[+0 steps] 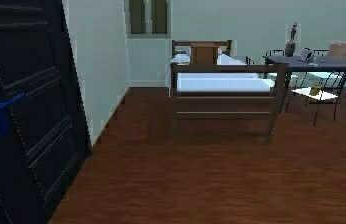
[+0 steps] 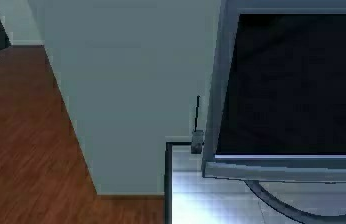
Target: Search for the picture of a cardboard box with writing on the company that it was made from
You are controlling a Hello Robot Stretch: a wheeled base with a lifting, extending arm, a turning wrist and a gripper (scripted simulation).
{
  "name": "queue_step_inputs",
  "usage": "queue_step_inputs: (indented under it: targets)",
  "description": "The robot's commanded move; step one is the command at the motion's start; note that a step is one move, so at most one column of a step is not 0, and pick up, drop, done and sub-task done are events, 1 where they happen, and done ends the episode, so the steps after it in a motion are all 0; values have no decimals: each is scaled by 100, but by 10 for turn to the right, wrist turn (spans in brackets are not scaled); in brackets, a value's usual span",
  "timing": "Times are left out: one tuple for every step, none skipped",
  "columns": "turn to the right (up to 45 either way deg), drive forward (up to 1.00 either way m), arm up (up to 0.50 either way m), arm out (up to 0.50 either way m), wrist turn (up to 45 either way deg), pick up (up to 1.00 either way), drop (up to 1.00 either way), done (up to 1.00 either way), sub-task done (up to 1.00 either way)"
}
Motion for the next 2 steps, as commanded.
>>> queue_step_inputs:
  targets:
    - [-450, 0, 0, 0, 0, 0, 0, 0, 0]
    - [-330, 0, 0, 0, 0, 0, 0, 0, 0]
